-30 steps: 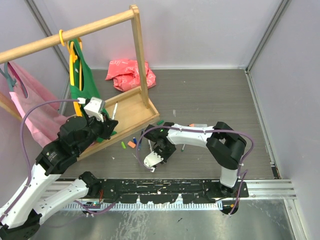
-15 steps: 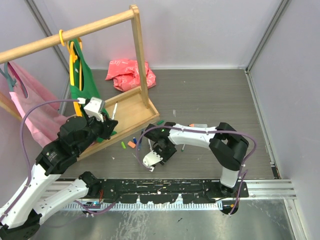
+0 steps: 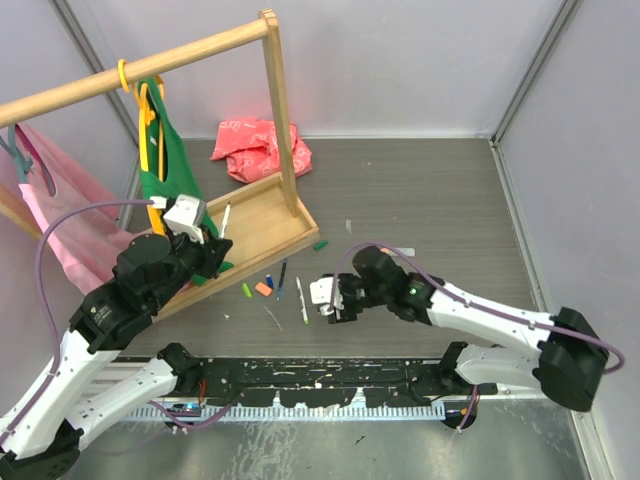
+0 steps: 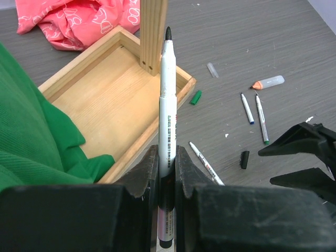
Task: Insert the pens into the pen caps
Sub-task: Place the pen cap at the center of the board, then insert the pen cap onto the pen.
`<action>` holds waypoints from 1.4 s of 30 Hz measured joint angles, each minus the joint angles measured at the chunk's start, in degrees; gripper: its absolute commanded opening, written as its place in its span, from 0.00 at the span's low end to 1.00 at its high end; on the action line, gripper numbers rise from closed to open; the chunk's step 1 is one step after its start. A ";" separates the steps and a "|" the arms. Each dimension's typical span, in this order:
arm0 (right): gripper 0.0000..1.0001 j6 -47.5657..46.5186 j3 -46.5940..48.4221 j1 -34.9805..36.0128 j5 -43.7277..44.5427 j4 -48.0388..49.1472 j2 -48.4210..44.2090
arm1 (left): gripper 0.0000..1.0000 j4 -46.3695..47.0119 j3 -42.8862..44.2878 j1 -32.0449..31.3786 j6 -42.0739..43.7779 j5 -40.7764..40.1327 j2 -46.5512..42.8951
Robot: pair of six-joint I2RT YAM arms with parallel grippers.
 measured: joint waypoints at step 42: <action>0.70 132.21 12.79 7.80 54.03 -22.25 15.87 | 0.00 1.49 -2.86 0.00 -2.03 2.16 2.12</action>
